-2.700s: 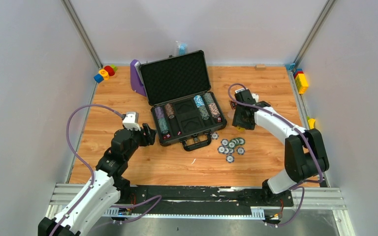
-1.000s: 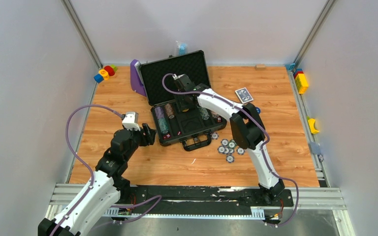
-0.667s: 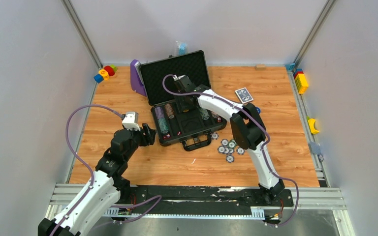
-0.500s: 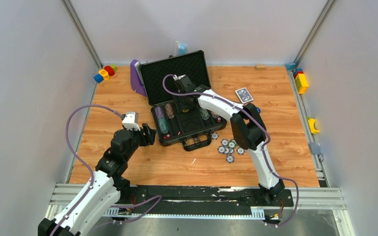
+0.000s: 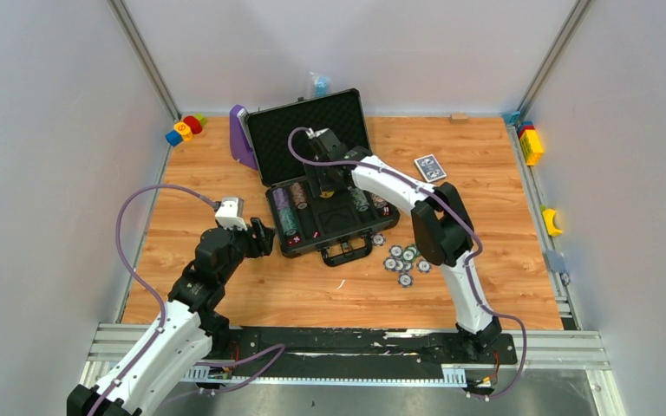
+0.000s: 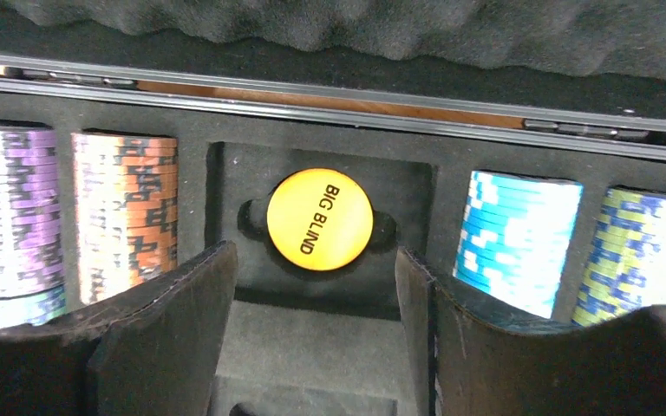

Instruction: Pack up texas hold em set

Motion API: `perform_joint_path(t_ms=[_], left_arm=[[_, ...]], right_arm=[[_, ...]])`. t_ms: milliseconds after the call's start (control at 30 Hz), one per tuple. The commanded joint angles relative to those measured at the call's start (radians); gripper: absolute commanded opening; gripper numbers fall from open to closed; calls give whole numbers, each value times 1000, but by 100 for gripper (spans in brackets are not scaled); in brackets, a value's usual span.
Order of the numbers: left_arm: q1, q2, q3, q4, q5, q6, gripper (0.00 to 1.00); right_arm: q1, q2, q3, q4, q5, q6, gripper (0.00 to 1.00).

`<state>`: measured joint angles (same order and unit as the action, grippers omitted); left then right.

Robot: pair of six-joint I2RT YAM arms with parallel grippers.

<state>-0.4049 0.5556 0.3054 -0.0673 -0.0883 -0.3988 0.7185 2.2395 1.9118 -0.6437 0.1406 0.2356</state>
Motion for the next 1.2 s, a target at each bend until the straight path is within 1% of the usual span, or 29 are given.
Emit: perform_joint_path(t_ms=[0,67,133,267,433,567,667,733,833,933,1000,1100,1167], left_arm=[[2,-8,0,31,-14,-2,70],[2,-8,-1,31,-13,-2,70],[2,-8,-1,31,-13,-2,70],[3,-7,-1,32,-12,-3,70],[2,-6,-1,32,-17,-4,70],[2,-6,-1,33,-12,-5,70],[2,-5,-4,37,-10,-6,70],[3,-4,-4,41,-8,-6,70],[2,-3,-3,41,-12,-5,70],[2,-13,-5,37,-22,-5,71],[2,-20,-8,37,-24,-6,71],[3,-26,-9,39,-24,-6,71],[2,-25,-10,40,-23,-6,72]], right_arm=[[-3,-130,6,9,23,7,69],[-6,-183,-32,12,30,-11,69],[-14,-238,-84,13,68,-17,69],[-80,-378,-232,23,101,4,69],[-227,-546,-446,46,136,64,69],[-343,-633,-575,48,185,172,70],[-442,-683,-674,81,182,246,74],[-511,-701,-719,107,149,261,77],[-599,-682,-721,122,98,259,81],[-646,-647,-687,115,111,256,82],[-673,-625,-664,108,114,261,84],[-707,-583,-633,108,97,257,85],[-709,-544,-608,101,86,248,82]])
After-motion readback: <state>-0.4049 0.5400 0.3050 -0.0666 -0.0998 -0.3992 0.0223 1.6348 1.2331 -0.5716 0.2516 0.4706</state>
